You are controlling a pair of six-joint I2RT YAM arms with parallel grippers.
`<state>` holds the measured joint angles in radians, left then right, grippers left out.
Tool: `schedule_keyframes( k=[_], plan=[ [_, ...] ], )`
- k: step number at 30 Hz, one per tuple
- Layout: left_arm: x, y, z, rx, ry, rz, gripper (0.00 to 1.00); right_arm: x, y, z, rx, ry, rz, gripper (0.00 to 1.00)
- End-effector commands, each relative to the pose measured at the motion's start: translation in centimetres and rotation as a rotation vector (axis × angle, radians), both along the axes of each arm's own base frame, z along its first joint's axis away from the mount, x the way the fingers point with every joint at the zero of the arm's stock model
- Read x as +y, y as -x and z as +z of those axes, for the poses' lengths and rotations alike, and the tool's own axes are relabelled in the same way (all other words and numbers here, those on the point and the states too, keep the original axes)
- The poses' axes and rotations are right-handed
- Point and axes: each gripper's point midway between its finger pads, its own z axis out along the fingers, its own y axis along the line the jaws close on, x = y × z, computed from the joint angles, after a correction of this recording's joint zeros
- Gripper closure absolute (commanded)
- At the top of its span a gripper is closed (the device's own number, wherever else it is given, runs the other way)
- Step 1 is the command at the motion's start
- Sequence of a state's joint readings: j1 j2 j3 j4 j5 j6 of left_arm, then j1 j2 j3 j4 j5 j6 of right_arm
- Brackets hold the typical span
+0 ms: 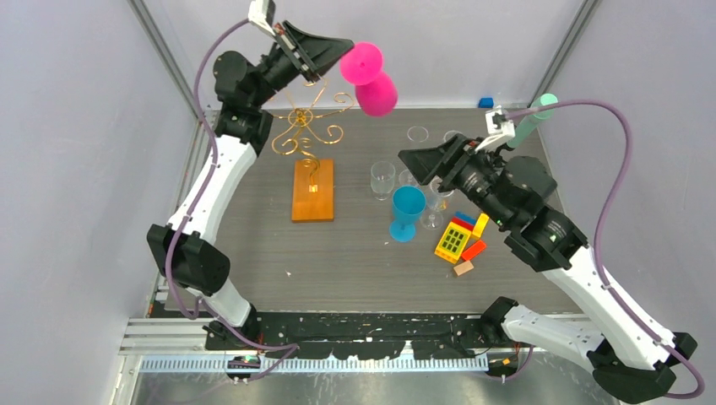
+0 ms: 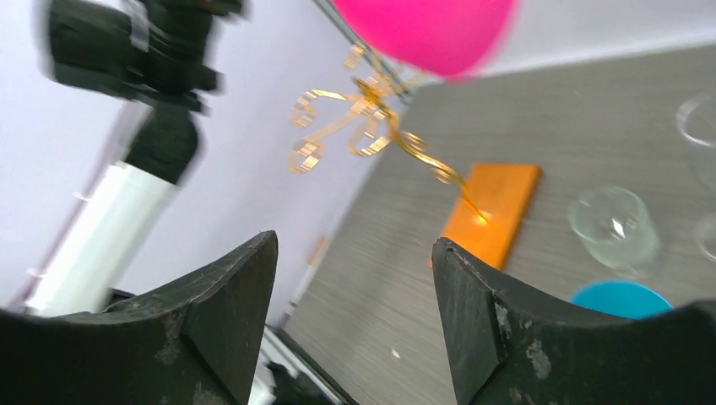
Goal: Take the wine glass off the wine glass rack
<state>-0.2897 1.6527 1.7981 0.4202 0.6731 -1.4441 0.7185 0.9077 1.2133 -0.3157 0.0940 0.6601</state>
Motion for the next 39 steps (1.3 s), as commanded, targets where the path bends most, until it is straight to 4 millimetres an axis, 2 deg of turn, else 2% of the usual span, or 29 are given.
schedule_keyframes(
  k=[1,4,6,12,16,23,28,31,34,36,39],
  plan=[
    [-1.4,4.4,0.8,-0.036,0.014,-0.075,1.0,0.1,1.7,7.6,-0.163,-0.284,0.063,0.27],
    [-2.8,6.3,0.0,-0.023,-0.004,-0.114,1.0,0.1,1.9,9.4,-0.177,-0.372,0.078,0.27],
    [-3.4,7.2,-0.9,-0.01,-0.024,-0.13,1.0,0.3,1.7,9.8,-0.167,-0.403,0.08,0.27],
    [-3.9,10.0,-2.7,-0.002,-0.077,-0.13,1.0,1.1,0.9,10.2,-0.129,-0.464,0.087,0.29],
    [-4.1,11.3,-3.7,0.004,-0.097,-0.133,1.0,1.9,0.3,10.0,-0.098,-0.489,0.097,0.34],
    [-3.9,11.8,-4.9,0.013,-0.139,-0.117,1.0,2.5,0.0,9.8,-0.066,-0.521,0.117,0.64],
    [-3.6,11.7,-4.9,-0.004,-0.163,-0.087,1.0,3.0,0.7,10.2,-0.06,-0.536,0.165,0.78],
    [-3.5,11.8,-5.0,-0.008,-0.175,-0.078,1.0,3.3,1.1,10.5,-0.06,-0.538,0.194,0.96],
    [-3.4,11.9,-5.1,-0.015,-0.185,-0.066,0.98,3.3,1.4,10.8,-0.064,-0.541,0.209,1.0],
    [-3.2,12.0,-5.0,-0.02,-0.191,-0.056,0.92,3.2,1.5,11.1,-0.069,-0.544,0.211,1.0],
    [-2.9,12.2,-5.1,-0.033,-0.202,-0.036,0.6,3.0,1.7,11.3,-0.076,-0.551,0.21,1.0]
  ],
)
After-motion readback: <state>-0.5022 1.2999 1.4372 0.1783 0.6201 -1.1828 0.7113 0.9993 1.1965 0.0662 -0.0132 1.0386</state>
